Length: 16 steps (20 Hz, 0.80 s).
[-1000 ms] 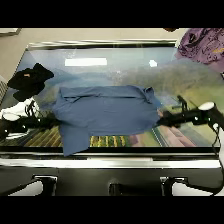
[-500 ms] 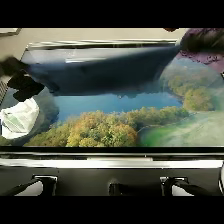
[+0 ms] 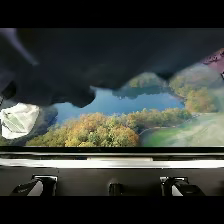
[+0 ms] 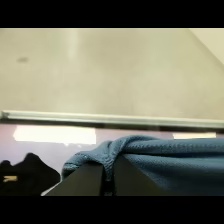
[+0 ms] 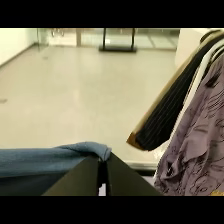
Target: Fold the clothes and pants, and hang the long-sleeved shirts on hangers.
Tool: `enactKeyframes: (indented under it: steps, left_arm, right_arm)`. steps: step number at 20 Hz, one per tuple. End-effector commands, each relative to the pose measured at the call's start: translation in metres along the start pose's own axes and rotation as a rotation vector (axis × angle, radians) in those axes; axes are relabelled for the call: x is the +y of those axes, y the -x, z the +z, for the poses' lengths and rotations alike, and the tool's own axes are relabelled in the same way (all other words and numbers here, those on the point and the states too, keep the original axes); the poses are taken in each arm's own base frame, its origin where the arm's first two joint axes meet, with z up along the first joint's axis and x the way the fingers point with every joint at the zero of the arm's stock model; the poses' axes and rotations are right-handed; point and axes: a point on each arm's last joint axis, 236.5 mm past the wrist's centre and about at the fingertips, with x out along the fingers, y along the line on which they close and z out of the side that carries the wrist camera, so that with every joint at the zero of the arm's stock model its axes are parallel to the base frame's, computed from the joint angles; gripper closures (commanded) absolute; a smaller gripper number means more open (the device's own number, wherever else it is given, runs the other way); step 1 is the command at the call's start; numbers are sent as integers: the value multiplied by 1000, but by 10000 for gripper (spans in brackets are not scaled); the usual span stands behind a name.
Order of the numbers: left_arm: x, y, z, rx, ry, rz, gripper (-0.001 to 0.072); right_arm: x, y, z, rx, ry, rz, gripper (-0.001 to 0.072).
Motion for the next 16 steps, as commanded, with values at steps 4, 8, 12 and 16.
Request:
enactKeyframes:
  steps: [4, 8, 12, 16]
  left_arm:
    - [13, 0, -14, 45, 47, 55, 691]
    - [13, -98, -87, 292, 81, -71, 691]
    - [29, -203, -211, 609, 126, -140, 690]
    - [23, -284, -354, 885, 116, -218, 689]
  right_arm:
    - [-2, -6, -29, 99, -13, -7, 684]
    - [-2, -82, -157, 482, -68, 5, 683]
    - [-3, -151, -303, 854, -90, 13, 683]
    - [0, -205, -441, 1090, -138, 9, 683]
